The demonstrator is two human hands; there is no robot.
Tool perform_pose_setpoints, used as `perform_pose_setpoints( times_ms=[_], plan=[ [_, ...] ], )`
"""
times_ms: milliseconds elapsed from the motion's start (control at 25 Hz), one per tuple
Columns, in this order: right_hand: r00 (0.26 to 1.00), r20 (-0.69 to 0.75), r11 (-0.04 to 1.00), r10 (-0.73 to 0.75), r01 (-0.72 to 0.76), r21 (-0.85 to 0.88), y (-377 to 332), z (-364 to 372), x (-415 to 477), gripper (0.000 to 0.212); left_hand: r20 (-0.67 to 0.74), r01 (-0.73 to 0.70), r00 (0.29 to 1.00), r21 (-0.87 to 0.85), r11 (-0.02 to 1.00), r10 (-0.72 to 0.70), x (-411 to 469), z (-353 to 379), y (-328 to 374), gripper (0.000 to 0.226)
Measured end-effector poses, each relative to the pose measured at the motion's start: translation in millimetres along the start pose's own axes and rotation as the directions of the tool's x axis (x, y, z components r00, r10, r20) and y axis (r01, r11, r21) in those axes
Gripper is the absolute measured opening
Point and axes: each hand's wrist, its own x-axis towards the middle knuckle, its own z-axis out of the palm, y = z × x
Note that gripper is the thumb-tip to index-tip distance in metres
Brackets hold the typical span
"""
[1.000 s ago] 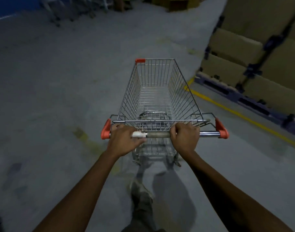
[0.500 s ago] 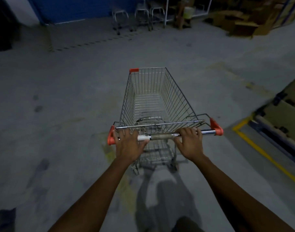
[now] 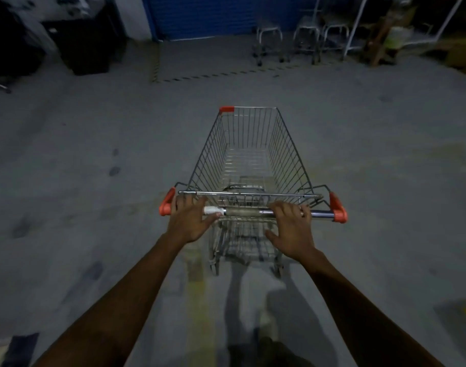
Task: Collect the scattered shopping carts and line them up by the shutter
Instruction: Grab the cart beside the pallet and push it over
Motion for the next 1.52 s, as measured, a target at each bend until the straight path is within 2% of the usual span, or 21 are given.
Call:
perform_pose_setpoints(
  times_ms=[120,240,360,520,600,680,760,880,1000,1120,1280,1520],
  plan=[
    [0.998,0.037,0.997,-0.054,0.052,0.056,16,6,110,0.07,-0.039,0.081,0.996,0.017,0.997,-0.081,87,3,-11,0.091],
    [0.995,0.066,0.996,-0.073,0.069,0.06,35,11,211,0.072,0.072,0.133,0.989,-0.028,0.991,-0.13,169,-6,-22,0.098],
    [0.992,0.036,0.993,-0.118,0.117,0.025,47,24,306,0.077,0.087,0.128,0.988,-0.022,0.992,-0.125,251,-7,-47,0.103],
    [0.987,-0.029,0.987,-0.158,0.157,-0.045,39,53,442,0.07,-0.025,0.077,0.997,0.055,0.996,-0.076,374,11,-102,0.088],
    [0.987,-0.064,0.988,-0.15,0.147,-0.056,30,68,519,0.067,-0.035,0.072,0.997,0.037,0.997,-0.071,448,11,-140,0.088],
    [0.993,-0.065,0.995,-0.095,0.096,0.011,19,77,598,0.062,0.066,0.099,0.993,0.006,0.995,-0.099,523,0,-174,0.085],
    [0.998,-0.055,0.994,-0.036,0.041,0.101,10,83,671,0.056,0.165,0.145,0.976,-0.022,0.989,-0.139,596,-7,-203,0.072],
    [0.998,-0.048,0.983,-0.033,0.041,0.178,6,90,759,0.05,0.252,0.169,0.956,-0.058,0.984,-0.149,685,-12,-237,0.067],
    [0.998,-0.04,0.988,-0.055,0.061,0.14,6,105,838,0.054,0.207,0.14,0.97,-0.026,0.99,-0.131,764,-7,-267,0.069],
    [0.989,-0.097,0.992,-0.11,0.115,0.047,9,125,927,0.057,0.152,0.131,0.98,0.006,0.991,-0.13,849,-1,-294,0.084],
    [0.973,-0.182,0.985,-0.142,0.158,0.075,29,152,1061,0.055,0.047,0.121,0.991,0.024,0.992,-0.122,984,8,-328,0.096],
    [0.981,-0.08,0.975,-0.179,0.187,0.122,87,160,1274,0.064,0.224,0.224,0.948,0.038,0.974,-0.227,1209,14,-349,0.085]
  ],
)
